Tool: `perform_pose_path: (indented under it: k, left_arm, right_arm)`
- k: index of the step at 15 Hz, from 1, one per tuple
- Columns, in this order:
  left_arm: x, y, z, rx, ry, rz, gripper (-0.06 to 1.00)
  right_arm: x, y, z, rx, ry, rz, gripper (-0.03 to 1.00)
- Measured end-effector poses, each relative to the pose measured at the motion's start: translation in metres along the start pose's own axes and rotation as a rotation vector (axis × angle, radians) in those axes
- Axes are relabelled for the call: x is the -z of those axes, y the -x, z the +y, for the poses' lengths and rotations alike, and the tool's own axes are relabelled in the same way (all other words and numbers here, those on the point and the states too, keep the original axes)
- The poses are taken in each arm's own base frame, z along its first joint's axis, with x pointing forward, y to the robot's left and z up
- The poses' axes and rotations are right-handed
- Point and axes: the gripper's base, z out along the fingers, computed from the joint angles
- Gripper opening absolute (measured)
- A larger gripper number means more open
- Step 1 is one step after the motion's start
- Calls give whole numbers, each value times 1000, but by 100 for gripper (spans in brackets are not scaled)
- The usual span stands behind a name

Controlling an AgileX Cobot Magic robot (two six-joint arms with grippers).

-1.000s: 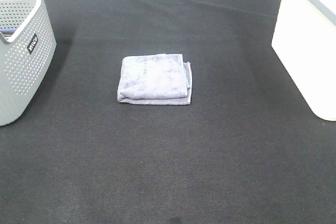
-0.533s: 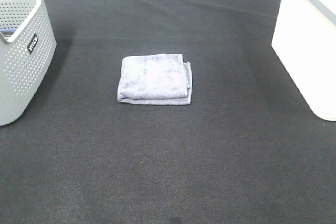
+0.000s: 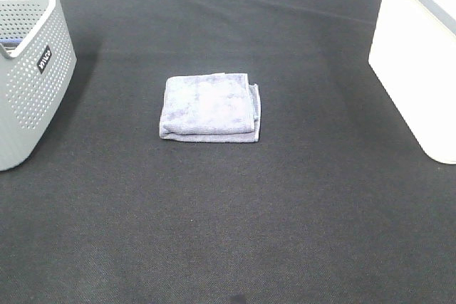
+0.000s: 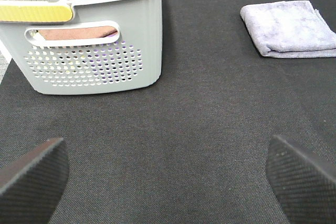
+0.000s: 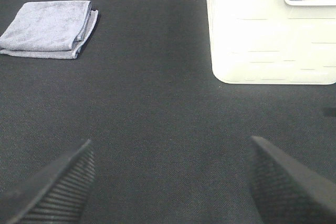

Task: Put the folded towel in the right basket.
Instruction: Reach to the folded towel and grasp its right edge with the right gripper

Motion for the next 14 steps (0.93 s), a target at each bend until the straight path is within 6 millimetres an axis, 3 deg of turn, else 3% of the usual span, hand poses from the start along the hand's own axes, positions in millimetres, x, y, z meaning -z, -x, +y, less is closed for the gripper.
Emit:
perform_pose_path:
  k: [14]
  left_arm:
    - [0, 0, 0, 0, 0, 0, 97]
  right_arm:
    - [0, 0, 0, 0, 0, 0, 75]
